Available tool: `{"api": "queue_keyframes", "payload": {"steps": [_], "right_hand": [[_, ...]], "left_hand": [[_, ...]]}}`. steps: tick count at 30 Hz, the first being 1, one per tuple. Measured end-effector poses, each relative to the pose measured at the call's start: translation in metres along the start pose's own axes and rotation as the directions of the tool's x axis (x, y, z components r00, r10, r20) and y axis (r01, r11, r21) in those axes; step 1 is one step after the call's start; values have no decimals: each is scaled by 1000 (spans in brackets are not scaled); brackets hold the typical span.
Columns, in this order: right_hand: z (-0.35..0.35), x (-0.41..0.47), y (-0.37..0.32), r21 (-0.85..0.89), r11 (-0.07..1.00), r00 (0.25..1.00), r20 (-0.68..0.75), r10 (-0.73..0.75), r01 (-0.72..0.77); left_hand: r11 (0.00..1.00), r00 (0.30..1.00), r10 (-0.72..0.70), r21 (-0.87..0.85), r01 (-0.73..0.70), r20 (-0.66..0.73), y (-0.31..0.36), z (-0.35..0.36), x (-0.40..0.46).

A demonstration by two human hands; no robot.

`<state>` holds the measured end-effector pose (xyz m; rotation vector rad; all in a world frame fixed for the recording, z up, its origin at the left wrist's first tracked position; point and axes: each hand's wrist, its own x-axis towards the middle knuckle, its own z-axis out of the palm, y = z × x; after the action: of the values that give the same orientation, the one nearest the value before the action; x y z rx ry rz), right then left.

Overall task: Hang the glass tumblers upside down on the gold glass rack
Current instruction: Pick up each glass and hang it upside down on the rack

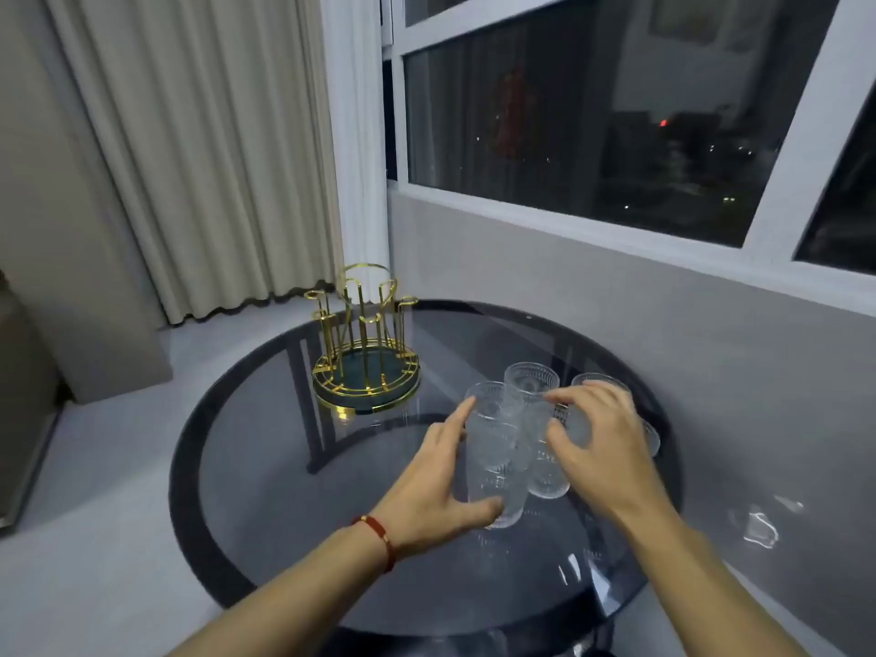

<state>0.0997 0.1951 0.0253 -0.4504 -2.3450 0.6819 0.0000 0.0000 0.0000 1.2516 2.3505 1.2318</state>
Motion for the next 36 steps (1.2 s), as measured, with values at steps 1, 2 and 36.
{"api": "queue_keyframes", "payload": {"steps": [1,2,36], "right_hand": [[4,7,2,12,1000,1000,-22,-8,9],[6,10,-2,9,1000,999,-48,-3,3],[42,219,-119,431,879,977,33,208,-202]], "left_hand": [[1000,1000,12,-16,-12,7,-3,0,6],[1000,1000,17,-4,-17,4,-3,-1,12],[938,783,-188,129,323,-593,-113,-78,56]]}}
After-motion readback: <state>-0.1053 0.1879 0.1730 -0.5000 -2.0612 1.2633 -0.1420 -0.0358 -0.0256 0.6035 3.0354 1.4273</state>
